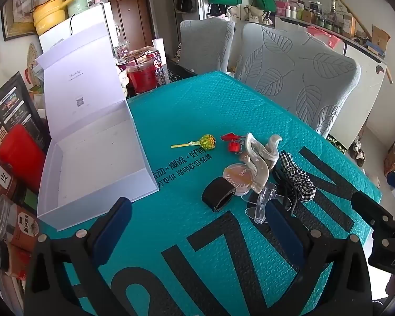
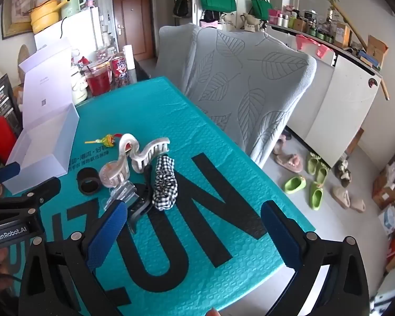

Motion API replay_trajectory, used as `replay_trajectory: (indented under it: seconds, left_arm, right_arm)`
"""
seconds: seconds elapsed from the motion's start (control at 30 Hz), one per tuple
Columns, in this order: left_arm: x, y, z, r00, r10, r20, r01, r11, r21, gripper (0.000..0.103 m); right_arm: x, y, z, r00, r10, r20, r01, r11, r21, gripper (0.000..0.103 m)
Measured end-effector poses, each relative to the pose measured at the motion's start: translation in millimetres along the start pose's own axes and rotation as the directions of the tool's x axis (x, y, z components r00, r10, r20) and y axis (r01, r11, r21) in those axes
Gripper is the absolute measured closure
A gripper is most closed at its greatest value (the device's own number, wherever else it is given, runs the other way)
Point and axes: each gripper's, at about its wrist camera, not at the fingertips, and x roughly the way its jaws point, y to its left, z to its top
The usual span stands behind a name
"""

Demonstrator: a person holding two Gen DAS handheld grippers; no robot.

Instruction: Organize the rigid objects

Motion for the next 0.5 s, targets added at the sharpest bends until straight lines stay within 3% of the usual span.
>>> replay_trajectory:
  seconds: [0.13, 0.5]
  left_arm:
    - [-1, 15, 6, 1.000, -0.006, -0.007, 0.006, 1.000, -0.009, 0.000]
    - [-1, 9, -1, 1.000, -0.008, -0.013, 0.008, 1.000, -0.011, 0.000]
  right_arm:
    - [0, 1, 1, 1.000, -0.004, 0.003, 0.004, 1.000, 0.000, 0.000]
    - [-2, 6, 2, 1.000, 0.009, 0.007, -0.009, 1.000, 0.002, 0.000]
